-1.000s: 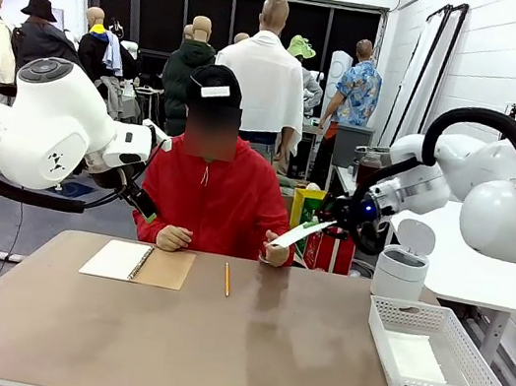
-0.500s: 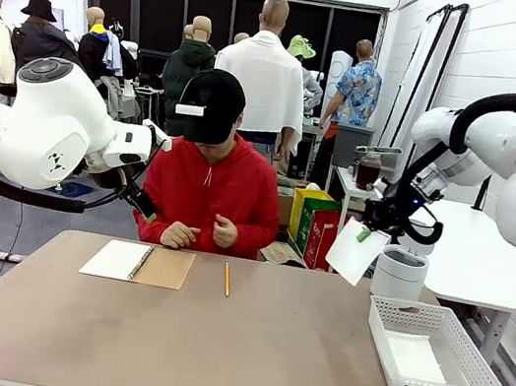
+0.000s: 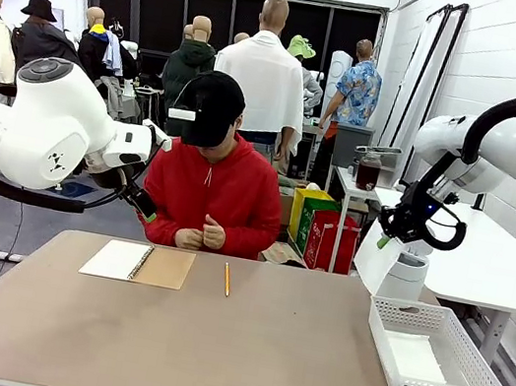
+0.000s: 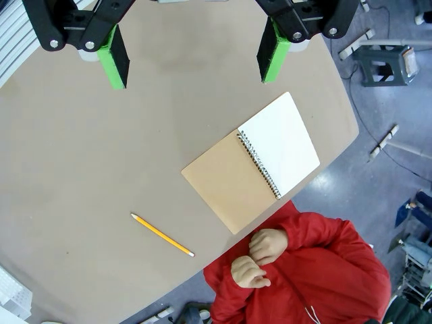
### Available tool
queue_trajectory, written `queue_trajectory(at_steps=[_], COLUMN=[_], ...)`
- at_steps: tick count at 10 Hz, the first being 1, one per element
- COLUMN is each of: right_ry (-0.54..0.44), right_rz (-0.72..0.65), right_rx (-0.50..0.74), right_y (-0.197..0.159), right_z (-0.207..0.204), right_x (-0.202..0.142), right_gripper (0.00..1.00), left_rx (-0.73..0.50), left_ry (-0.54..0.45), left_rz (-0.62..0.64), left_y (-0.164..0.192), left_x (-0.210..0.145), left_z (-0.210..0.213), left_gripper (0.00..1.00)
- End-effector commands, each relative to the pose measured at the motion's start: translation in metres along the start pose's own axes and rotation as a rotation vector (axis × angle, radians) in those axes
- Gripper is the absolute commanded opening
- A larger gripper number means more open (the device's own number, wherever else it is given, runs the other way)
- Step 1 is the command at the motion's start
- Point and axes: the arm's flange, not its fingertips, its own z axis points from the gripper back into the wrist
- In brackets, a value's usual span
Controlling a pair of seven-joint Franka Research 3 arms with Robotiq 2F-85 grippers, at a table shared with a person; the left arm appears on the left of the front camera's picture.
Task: Sort the paper based on its condition.
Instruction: If a person hands you a paper, place it in the Organizing basket , and if it's crumpled, put it in the Trash can.
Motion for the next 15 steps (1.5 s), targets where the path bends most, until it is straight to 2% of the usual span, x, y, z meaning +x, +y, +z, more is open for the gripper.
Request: queue_trajectory(at_steps=[1,4,10,15], right_ry=[0.043,0.024,-0.038,-0.058], right_rz=[0.028,0.008,-0.082,-0.129], right_rx=[0.033,-0.017,-0.039,-0.066], right_y=[0.001,-0.005,-0.04,-0.067], right_z=[0.003,-0.002,0.001,-0.025], right_x=[0.003,-0.007,-0.076,-0.101], right_gripper=[0.0,0.0,0.0,0.0], left_rx=[0.001,0.001,0.001,0.001], left_ry=[0.0,0.0,0.0,0.0], left_rz=[-0.001,-0.001,-0.001,-0.001], left_y=[0.0,0.0,0.0,0.0], left_x=[0.0,0.0,0.0,0.0], left_z=[0.0,0.0,0.0,0.0], left_gripper=[1.0,1.0,1.0,1.0])
